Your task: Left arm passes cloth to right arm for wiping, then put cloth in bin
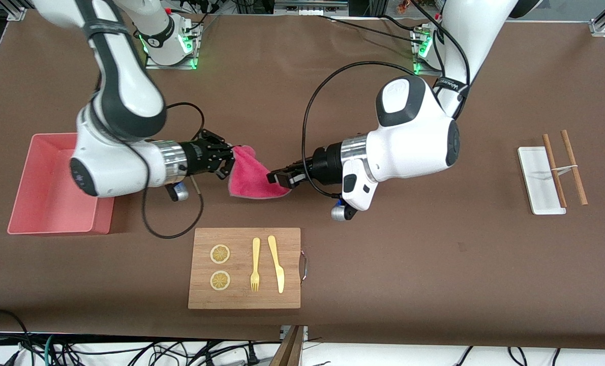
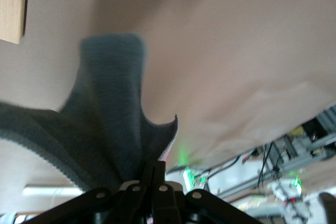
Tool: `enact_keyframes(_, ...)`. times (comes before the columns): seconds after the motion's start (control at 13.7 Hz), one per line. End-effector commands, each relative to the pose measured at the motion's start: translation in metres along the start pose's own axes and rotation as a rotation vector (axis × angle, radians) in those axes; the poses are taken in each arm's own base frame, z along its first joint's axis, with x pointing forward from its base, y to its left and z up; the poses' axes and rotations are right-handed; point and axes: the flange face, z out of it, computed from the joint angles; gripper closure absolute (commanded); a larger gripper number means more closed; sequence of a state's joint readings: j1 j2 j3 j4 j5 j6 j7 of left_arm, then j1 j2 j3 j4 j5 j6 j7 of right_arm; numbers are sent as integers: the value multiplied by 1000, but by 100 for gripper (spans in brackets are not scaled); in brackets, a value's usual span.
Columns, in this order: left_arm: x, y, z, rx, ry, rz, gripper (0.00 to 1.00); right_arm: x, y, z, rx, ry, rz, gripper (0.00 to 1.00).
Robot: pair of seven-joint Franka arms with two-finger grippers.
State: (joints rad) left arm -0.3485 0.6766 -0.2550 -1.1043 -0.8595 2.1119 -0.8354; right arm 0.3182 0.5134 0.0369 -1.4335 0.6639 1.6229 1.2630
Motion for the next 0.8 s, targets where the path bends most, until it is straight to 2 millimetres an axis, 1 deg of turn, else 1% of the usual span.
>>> enact_keyframes(0.0, 16, -3, -65, 45, -48, -6, 29, -3, -10, 29, -26, 75, -71, 100)
enact_keyframes(0.07, 23, -11, -92, 103, -45, -2, 0, 0, -11, 36, -44, 94, -99, 100)
enact_keyframes(0.15, 22, -16, -119, 165, -38, 13, 0, 1, -12, 43, -61, 110, -125, 100)
enact_keyframes(0.29, 21, -34, -173, 277, -51, 107, 0, -10, -14, 62, -100, 162, -160, 100)
enact_keyframes(0.36, 27, -50, -203, 322, -64, 150, 0, -16, -14, 70, -120, 192, -180, 100)
enact_keyframes(0.51, 42, -89, -262, 400, -49, 152, 0, -28, -18, 96, -155, 240, -214, 100)
enact_keyframes(0.58, 43, -107, -285, 468, -38, 185, 0, -37, -21, 106, -152, 256, -231, 100)
enact_keyframes(0.73, 37, -135, -321, 668, 26, 246, 0, -44, -24, 127, -165, 284, -254, 100)
